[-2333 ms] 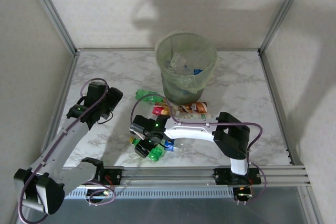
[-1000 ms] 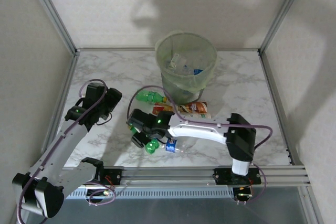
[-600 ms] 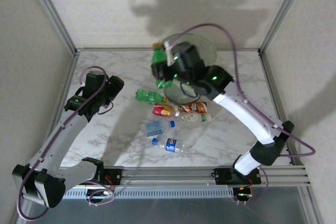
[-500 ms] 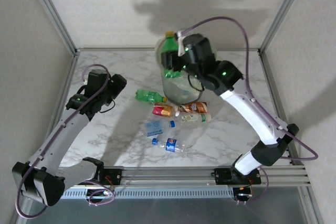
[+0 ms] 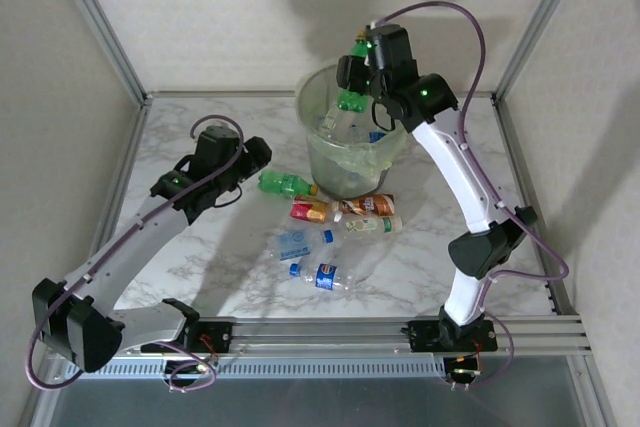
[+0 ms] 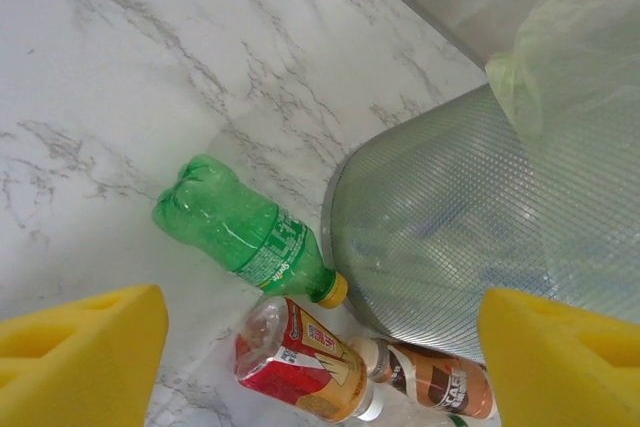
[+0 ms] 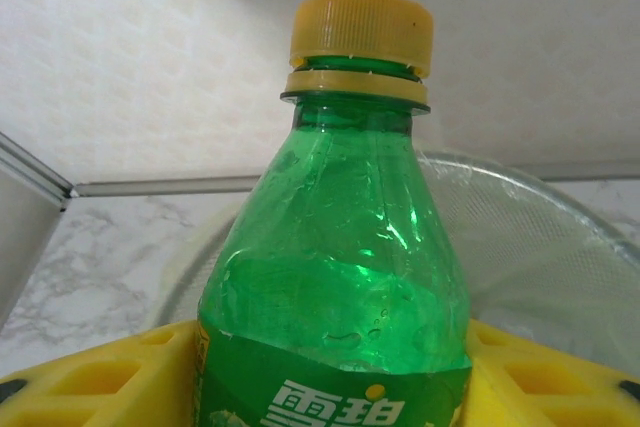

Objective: Put the plastic bottles in the bin

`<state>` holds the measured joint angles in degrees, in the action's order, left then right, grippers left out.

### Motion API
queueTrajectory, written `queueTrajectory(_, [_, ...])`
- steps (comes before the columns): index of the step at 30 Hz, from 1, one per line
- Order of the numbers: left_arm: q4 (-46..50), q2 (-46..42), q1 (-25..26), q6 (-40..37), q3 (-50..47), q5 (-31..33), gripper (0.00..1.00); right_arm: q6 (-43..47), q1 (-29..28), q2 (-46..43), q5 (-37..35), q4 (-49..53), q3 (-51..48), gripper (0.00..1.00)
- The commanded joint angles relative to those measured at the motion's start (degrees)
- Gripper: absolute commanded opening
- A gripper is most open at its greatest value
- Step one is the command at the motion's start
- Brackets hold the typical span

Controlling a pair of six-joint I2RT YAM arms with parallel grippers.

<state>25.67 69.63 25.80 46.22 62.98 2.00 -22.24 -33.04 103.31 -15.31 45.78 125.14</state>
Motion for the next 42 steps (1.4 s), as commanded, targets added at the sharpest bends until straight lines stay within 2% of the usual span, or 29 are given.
queueTrajectory(1, [0.01, 0.51, 1.63, -4.25, 2.72, 2.36, 0.8, -1.55, 1.77, -0.92, -2.1, 2.56, 0.59, 0.59])
queueTrajectory(4, [0.48, 0.77, 2.55, -5.78, 2.63, 3.01, 0.8, -1.89, 3.03, 0.17, -4.08, 5.56, 0.18, 0.6])
queueTrajectory(8, [0.87, -0.08, 4.7, -7.66, 1.61, 4.28, 0.81, -2.88, 4.86, 2.21, -4.03, 10.1, 1.13, 0.83])
queueTrajectory(12, [0.61, -0.9, 7.7, -8.33, -0.16, 5.83, 0.81, -2.82, 5.18, 2.71, -3.97, 11.44, 2.97, 0.87])
queueTrajectory(15, [0.52, -0.81, 11.1, -8.8, -0.73, 6.58, 0.81, -3.15, 5.24, 2.76, -4.98, 13.37, 6.37, 0.88])
queueTrajectory(20, [0.18, -0.97, 19.59, -12.97, -1.23, 8.72, 0.81, -3.34, 5.2, -0.83, -3.07, 12.67, 8.07, 0.87])
queueTrajectory(25, [-0.36, 1.83, 29.9, -19.08, -2.57, 9.98, 0.83, -4.63, 5.26, -8.07, -2.55, 10.15, 1.96, 0.86])
queueTrajectory(30, [1.07, 8.93, 36.98, -25.46, -1.34, 9.72, 0.84, -5.27, 5.21, -15.59, -3.47, 8.31, -5.52, 0.86])
queueTrajectory(37, [0.61, 16.1, 40.38, -32.13, -1.25, 5.2, 0.94, -6.89, 5.26, -21.18, -4.73, 8.72, -12.84, 0.87])
queueTrajectory(42, [2.46, 20.18, 40.38, -34.93, -1.36, 0.1, 0.95, -7.51, 5.26, -23.64, -5.75, 9.38, -14.38, 0.88])
